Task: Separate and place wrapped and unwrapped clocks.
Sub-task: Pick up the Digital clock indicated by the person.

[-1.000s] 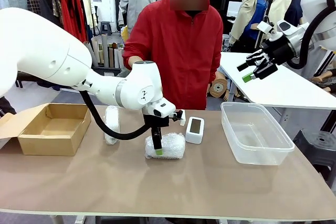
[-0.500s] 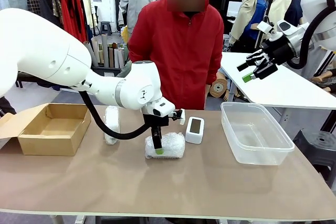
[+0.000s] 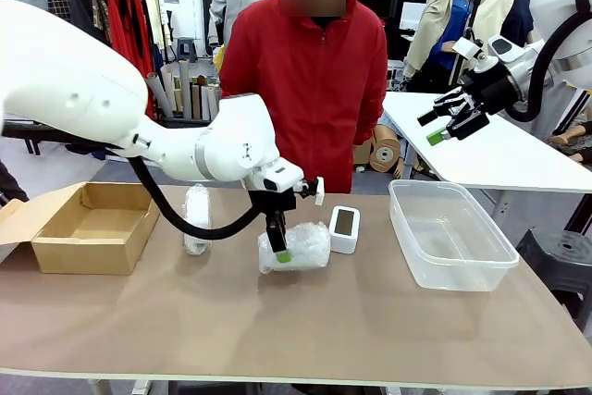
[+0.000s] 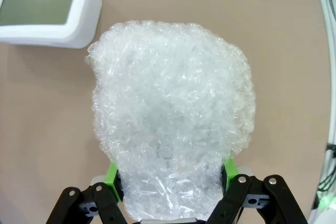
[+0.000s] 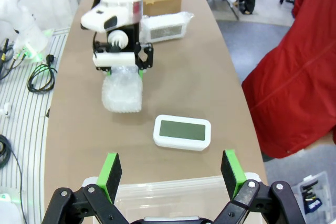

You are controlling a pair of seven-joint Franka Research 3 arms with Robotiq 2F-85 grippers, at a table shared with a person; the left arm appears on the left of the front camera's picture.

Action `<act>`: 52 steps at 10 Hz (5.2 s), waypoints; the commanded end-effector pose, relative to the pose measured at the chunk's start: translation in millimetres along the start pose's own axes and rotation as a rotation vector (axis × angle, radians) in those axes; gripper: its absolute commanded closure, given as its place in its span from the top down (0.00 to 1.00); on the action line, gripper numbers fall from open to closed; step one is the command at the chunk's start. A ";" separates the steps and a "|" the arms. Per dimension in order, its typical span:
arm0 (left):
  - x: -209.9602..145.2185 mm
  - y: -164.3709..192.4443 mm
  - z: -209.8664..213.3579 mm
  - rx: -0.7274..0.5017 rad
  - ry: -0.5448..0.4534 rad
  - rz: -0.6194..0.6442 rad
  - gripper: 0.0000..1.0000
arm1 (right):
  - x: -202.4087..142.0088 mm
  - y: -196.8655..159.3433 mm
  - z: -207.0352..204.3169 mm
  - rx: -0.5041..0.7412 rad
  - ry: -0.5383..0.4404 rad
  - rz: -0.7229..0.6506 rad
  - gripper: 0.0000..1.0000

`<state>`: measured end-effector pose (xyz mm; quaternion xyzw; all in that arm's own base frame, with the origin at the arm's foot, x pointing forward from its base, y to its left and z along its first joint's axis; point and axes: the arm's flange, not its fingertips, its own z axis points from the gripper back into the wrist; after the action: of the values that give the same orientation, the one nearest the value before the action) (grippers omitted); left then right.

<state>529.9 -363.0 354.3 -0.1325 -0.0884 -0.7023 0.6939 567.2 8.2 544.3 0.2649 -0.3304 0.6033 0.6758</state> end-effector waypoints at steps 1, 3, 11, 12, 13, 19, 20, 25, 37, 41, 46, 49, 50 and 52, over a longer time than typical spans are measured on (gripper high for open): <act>-20.7 -28.1 42.0 0.009 -0.057 0.016 0.00 | 0.8 -0.5 0.7 -0.005 0.001 0.002 1.00; -28.1 -42.9 77.6 0.069 -0.059 0.028 0.00 | 0.8 -0.5 0.7 -0.005 0.001 0.002 1.00; -46.6 -82.5 174.6 0.244 -0.117 0.106 0.00 | 0.8 -0.5 0.7 -0.005 0.001 0.002 1.00; -45.2 -78.4 168.9 0.221 -0.099 0.085 0.00 | 0.8 -0.5 0.7 -0.005 0.001 0.002 1.00; -42.7 -74.2 179.0 0.232 -0.094 0.099 0.00 | 0.8 -0.5 0.7 -0.005 0.001 0.002 1.00; -46.5 -79.1 200.8 0.255 -0.119 0.187 0.00 | 0.8 -0.5 0.7 -0.005 0.001 0.002 1.00; -50.6 -84.7 226.6 0.311 -0.111 0.239 0.00 | 0.8 -0.5 0.7 -0.005 0.001 0.002 1.00; -58.4 -104.5 310.3 0.497 -0.070 0.433 0.00 | 0.8 -0.5 0.7 -0.005 0.001 0.002 1.00; -107.1 -102.7 353.0 0.625 -0.059 0.648 0.00 | 0.8 -0.5 0.7 -0.005 0.001 0.002 1.00; -104.1 -102.0 348.6 0.625 -0.048 0.646 0.00 | 0.8 -0.5 0.7 -0.005 0.001 0.002 1.00; -162.3 -64.8 329.0 0.590 -0.138 1.037 0.00 | 0.8 -0.5 0.7 -0.005 0.001 0.002 1.00; -207.0 -46.3 309.7 0.524 -0.119 1.193 0.00 | 0.8 -0.5 0.7 -0.005 0.001 0.002 1.00; -213.9 -41.6 306.0 0.507 -0.116 1.202 0.00 | 0.8 -0.5 0.7 -0.005 0.001 0.002 1.00; -202.3 -40.0 304.3 0.524 -0.144 1.115 0.00 | 0.8 -0.5 0.7 -0.005 0.001 0.002 1.00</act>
<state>512.6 -67.8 575.3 -0.0252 -0.1986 -0.1589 0.9668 567.4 7.9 543.8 0.2651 -0.3302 0.6030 0.6761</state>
